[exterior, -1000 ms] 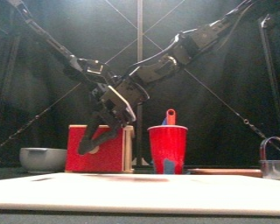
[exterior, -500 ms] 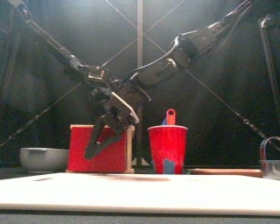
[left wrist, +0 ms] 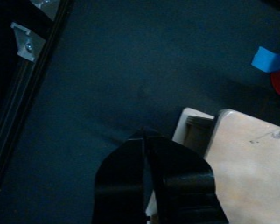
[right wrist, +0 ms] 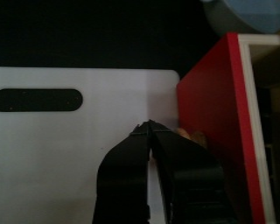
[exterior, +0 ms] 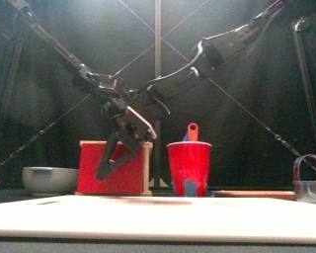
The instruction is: Close drawer
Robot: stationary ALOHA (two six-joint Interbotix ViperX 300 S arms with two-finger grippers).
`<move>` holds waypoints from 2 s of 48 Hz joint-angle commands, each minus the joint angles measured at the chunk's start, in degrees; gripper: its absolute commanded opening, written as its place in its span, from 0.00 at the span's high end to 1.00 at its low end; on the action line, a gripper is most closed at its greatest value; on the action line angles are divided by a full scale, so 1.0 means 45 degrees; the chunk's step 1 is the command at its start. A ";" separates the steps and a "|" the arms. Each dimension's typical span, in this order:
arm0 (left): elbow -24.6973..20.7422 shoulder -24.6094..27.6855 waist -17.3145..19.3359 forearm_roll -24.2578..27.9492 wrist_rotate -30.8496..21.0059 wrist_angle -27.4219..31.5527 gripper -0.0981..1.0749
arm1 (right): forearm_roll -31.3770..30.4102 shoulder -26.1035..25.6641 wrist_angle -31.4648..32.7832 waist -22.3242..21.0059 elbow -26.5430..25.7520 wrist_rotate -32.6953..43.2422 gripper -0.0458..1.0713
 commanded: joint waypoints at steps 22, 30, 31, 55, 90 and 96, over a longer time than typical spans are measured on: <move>-0.0098 0.0059 -0.0293 -0.0059 0.0059 0.0039 0.60 | -0.0137 -0.0254 -0.0156 -0.1309 -0.0508 -0.0059 0.91; -0.0117 0.0098 -0.0371 -0.0098 0.0059 0.0039 0.60 | -0.0137 -0.0215 -0.0156 -0.1367 -0.0547 -0.0117 0.91; -0.0098 0.0098 -0.0371 -0.0098 0.0059 0.0039 0.60 | -0.0137 -0.0215 -0.0156 -0.1387 -0.0547 -0.0117 0.91; -0.0020 0.0078 -0.0508 -0.0254 0.0059 0.0039 0.60 | -0.0352 -0.0059 -0.0156 -0.1777 -0.0566 -0.0117 0.91; -0.0039 0.0117 -0.0586 -0.0234 0.0020 0.0039 0.60 | -0.0332 0.0000 0.0117 -0.1289 -0.0645 0.0000 0.91; -0.0098 0.0078 -0.0527 -0.0234 -0.0020 -0.0020 0.60 | -0.0176 -0.0078 0.0273 -0.0762 -0.0664 0.0000 0.91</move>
